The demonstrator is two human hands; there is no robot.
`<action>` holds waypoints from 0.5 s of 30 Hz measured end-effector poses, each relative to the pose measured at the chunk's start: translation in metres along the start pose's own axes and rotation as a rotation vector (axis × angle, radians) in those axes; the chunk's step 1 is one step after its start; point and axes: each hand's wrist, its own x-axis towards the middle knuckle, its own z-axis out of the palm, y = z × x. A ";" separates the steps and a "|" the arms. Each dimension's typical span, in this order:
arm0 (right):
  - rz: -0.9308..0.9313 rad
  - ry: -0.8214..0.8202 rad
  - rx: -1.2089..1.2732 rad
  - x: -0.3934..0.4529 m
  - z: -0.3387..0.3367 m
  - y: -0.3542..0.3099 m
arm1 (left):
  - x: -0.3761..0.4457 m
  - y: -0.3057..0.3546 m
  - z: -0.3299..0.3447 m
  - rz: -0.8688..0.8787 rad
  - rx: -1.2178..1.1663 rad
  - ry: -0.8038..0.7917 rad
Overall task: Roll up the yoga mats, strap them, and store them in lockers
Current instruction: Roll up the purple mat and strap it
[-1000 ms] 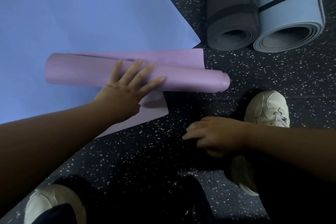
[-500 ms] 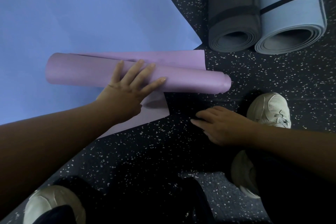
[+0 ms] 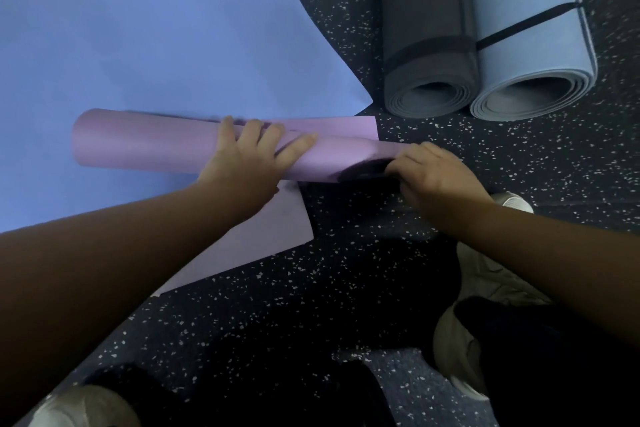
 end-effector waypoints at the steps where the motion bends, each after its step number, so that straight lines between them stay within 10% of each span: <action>1: 0.045 -0.010 -0.018 0.002 -0.002 0.002 | 0.004 -0.002 -0.002 -0.006 0.013 -0.023; 15: 0.505 -0.160 -0.293 0.020 -0.012 -0.002 | 0.028 0.001 -0.018 -0.087 0.025 -0.194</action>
